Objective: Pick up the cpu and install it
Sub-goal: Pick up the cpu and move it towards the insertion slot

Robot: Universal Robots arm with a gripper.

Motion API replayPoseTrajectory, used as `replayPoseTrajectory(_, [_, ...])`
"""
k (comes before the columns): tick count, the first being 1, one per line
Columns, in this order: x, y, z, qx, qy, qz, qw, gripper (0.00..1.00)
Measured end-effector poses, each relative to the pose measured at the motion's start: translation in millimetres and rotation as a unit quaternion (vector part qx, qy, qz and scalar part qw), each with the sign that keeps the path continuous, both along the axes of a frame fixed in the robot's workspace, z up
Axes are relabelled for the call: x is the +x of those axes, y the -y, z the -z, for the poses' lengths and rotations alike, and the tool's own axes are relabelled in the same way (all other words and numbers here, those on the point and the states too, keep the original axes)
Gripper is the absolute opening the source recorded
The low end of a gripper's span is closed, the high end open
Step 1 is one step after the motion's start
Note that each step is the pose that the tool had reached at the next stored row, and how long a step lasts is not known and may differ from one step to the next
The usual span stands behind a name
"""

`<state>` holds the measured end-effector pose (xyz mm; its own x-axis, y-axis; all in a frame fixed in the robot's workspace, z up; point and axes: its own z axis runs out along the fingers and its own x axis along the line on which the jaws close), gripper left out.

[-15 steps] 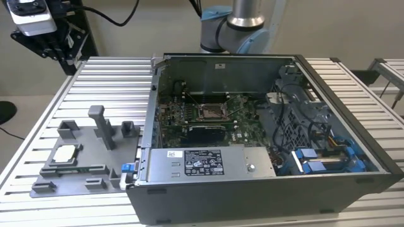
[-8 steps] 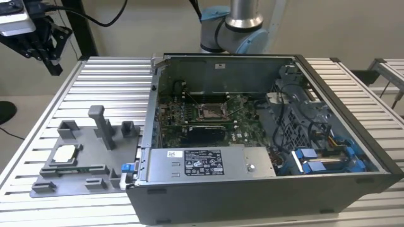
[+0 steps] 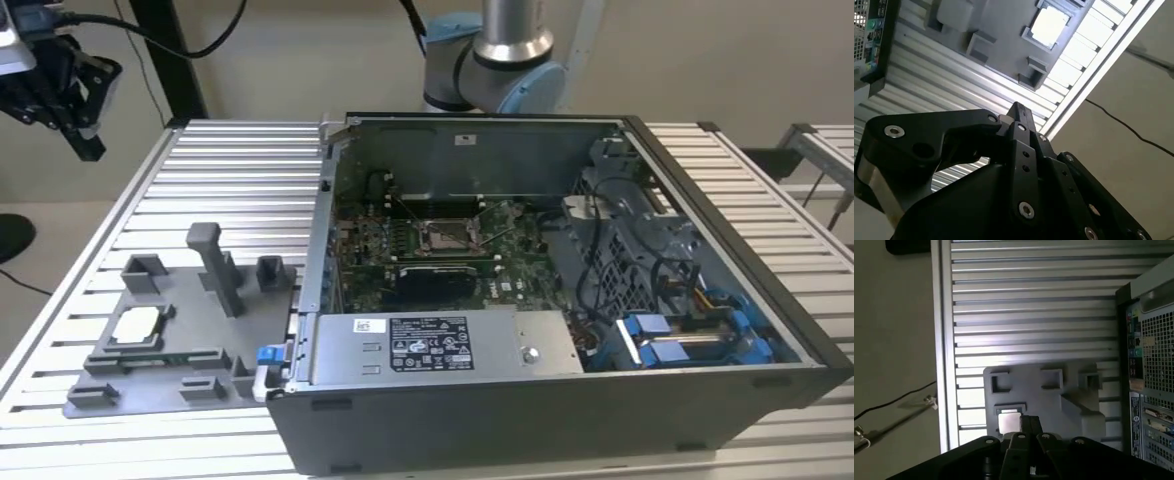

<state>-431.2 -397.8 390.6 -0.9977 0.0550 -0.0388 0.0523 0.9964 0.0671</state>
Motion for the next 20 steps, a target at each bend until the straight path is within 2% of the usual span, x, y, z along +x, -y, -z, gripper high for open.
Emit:
replayPoseTrajectory(3, [-4.8,0.8,0.6,0.0053,0.0,-0.006,0.99997,0.0])
replayPoseTrajectory(6, [-8.9,1.8,1.0,0.0077,-0.0001,-0.017,0.99983,0.0])
replayPoseTrajectory(13, [-13.6,4.0,1.2,0.0077,-0.0003,-0.042,0.9991,0.0])
replayPoseTrajectory(16, [-14.9,7.6,1.4,0.0078,-0.0002,-0.045,0.99894,0.0])
replayPoseTrajectory(20, [-15.3,14.8,1.6,0.0078,-0.0002,-0.047,0.99888,0.0])
